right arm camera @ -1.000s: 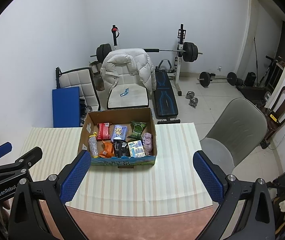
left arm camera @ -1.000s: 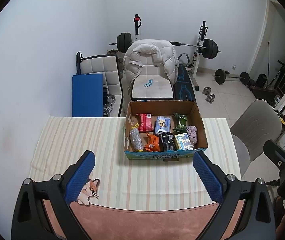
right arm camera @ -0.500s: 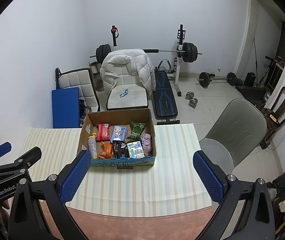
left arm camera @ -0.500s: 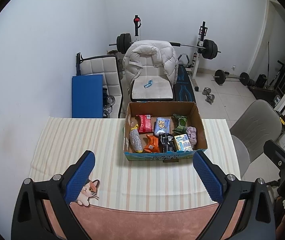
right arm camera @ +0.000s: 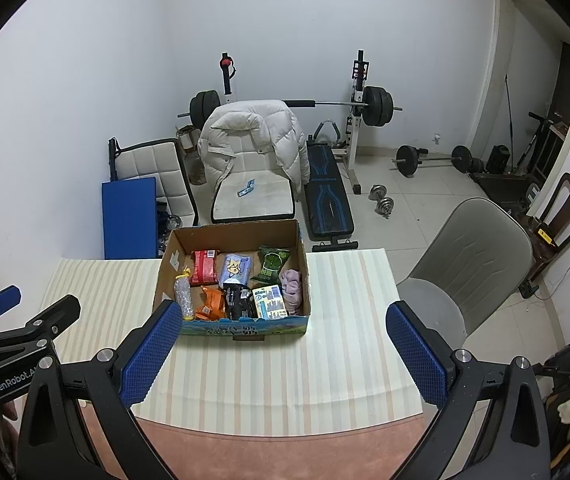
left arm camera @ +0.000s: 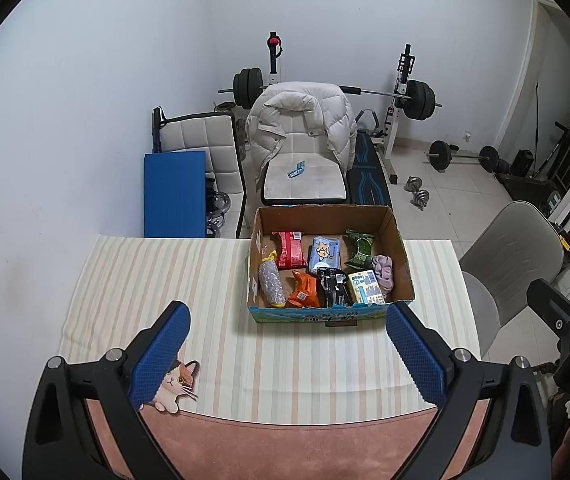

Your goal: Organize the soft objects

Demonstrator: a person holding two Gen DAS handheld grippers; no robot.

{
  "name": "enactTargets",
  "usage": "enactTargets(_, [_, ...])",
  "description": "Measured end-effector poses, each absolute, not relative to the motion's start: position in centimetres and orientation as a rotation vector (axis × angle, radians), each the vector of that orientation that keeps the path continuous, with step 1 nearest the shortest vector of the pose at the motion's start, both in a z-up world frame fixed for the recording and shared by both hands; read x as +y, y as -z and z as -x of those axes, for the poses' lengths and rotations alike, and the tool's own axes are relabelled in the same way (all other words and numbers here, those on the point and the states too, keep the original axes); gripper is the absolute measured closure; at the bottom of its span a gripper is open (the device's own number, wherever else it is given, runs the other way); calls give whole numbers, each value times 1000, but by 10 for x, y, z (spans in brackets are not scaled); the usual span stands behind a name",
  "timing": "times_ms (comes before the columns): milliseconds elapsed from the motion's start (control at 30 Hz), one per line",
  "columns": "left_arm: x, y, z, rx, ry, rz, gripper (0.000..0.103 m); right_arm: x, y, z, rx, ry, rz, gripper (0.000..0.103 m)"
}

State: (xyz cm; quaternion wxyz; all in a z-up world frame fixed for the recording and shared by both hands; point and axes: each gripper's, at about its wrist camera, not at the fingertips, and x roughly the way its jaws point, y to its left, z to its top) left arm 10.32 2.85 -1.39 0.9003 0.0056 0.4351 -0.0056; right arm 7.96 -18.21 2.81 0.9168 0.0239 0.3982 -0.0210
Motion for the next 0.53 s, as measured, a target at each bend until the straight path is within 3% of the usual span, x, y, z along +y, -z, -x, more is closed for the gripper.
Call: enactTargets(533, [27, 5, -108, 888, 8, -14, 3, -184, -29, -80, 817, 47, -49, 0])
